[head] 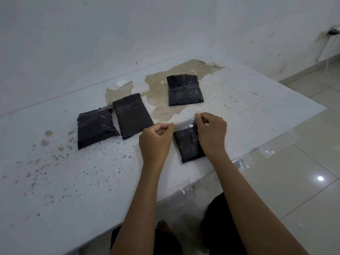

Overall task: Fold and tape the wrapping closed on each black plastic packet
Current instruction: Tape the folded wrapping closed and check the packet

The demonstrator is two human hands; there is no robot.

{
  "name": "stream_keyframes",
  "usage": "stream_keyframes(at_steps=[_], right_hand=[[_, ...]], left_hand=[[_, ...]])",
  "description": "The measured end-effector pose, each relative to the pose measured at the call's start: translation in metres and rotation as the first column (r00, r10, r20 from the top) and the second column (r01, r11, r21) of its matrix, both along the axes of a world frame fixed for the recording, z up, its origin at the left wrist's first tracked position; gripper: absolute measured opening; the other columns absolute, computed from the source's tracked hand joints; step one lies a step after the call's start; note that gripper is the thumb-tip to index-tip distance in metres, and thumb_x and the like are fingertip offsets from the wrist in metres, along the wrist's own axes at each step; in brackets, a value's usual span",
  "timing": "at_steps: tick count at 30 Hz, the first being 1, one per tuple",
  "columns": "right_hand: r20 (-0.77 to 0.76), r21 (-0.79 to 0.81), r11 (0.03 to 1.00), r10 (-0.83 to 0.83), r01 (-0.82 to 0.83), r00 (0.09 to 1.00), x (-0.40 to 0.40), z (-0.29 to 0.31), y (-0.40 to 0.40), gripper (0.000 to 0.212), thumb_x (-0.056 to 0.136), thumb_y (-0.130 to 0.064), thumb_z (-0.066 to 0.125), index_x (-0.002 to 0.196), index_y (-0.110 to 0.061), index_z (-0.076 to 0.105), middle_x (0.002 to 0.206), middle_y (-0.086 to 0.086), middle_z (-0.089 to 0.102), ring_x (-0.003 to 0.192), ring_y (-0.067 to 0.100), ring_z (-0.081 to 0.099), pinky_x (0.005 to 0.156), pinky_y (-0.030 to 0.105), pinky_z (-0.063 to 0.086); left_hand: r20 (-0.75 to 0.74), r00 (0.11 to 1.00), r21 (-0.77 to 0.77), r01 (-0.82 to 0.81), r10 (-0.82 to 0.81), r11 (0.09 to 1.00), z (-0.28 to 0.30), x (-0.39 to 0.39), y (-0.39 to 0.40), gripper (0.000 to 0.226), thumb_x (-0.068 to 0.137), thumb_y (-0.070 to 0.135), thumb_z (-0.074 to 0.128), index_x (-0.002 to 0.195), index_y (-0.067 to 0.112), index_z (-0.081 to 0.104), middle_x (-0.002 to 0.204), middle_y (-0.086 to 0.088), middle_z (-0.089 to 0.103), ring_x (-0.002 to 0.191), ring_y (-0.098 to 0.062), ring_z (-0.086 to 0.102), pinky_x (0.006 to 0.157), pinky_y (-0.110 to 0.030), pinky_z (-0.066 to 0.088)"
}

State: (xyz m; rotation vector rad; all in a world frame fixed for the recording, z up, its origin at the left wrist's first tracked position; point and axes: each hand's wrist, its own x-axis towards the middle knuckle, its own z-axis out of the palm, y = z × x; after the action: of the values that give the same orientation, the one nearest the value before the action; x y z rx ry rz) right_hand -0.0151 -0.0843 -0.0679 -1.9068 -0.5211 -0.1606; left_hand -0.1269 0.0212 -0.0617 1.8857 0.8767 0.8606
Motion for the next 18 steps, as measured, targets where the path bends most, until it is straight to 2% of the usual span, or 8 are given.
stream_keyframes(at_steps=[3, 5, 10, 14, 18], right_hand=[[0.019, -0.013, 1.000, -0.002, 0.002, 1.000, -0.0006, 0.0000, 0.0000, 0.034, 0.101, -0.025, 0.057, 0.072, -0.010, 0.067, 0.066, 0.002, 0.066, 0.065, 0.021, 0.060, 0.065, 0.029, 0.044], [0.035, -0.017, 1.000, -0.009, 0.009, 0.999, -0.0019, 0.0012, -0.0008, 0.030, 0.101, -0.024, 0.058, 0.078, -0.009, 0.070, 0.073, 0.001, 0.069, 0.070, 0.019, 0.062, 0.068, 0.030, 0.046], [0.039, -0.020, 0.999, -0.027, 0.028, 0.999, -0.0023, 0.0026, -0.0010, 0.025, 0.101, -0.022, 0.058, 0.086, -0.010, 0.074, 0.079, 0.000, 0.072, 0.074, 0.015, 0.062, 0.066, 0.012, 0.039], [0.027, -0.010, 1.000, -0.022, 0.023, 0.999, -0.0026, 0.0023, -0.0017, 0.027, 0.101, -0.021, 0.058, 0.081, -0.010, 0.072, 0.073, -0.001, 0.069, 0.069, 0.015, 0.061, 0.063, 0.009, 0.037], [0.029, -0.020, 0.999, -0.035, 0.036, 0.999, -0.0036, 0.0040, -0.0020, 0.022, 0.100, -0.020, 0.060, 0.086, -0.010, 0.073, 0.078, -0.003, 0.070, 0.072, 0.012, 0.060, 0.066, 0.007, 0.035]], left_hand=[[0.015, 1.000, -0.012, -0.009, 0.009, 1.000, -0.0006, -0.0009, -0.0030, 0.015, 0.090, 0.037, 0.076, 0.093, 0.023, 0.081, 0.075, 0.019, 0.073, 0.072, 0.006, 0.070, 0.065, -0.011, 0.053], [0.018, 1.000, -0.021, -0.017, 0.018, 1.000, -0.0013, -0.0007, -0.0044, 0.014, 0.089, 0.037, 0.077, 0.093, 0.024, 0.081, 0.074, 0.021, 0.072, 0.072, 0.007, 0.070, 0.063, -0.007, 0.051], [0.025, 0.999, -0.015, -0.023, 0.023, 1.000, -0.0012, -0.0011, -0.0062, 0.015, 0.089, 0.039, 0.077, 0.093, 0.026, 0.081, 0.074, 0.022, 0.071, 0.073, 0.008, 0.069, 0.063, -0.008, 0.050], [0.029, 0.999, -0.010, -0.017, 0.017, 1.000, 0.0002, -0.0015, -0.0068, 0.010, 0.088, 0.039, 0.078, 0.090, 0.029, 0.079, 0.072, 0.024, 0.070, 0.073, 0.008, 0.069, 0.063, -0.007, 0.050], [0.036, 0.999, -0.013, -0.017, 0.018, 1.000, 0.0003, -0.0017, -0.0064, 0.011, 0.087, 0.040, 0.079, 0.089, 0.029, 0.079, 0.072, 0.023, 0.070, 0.072, 0.008, 0.069, 0.064, -0.008, 0.051]])
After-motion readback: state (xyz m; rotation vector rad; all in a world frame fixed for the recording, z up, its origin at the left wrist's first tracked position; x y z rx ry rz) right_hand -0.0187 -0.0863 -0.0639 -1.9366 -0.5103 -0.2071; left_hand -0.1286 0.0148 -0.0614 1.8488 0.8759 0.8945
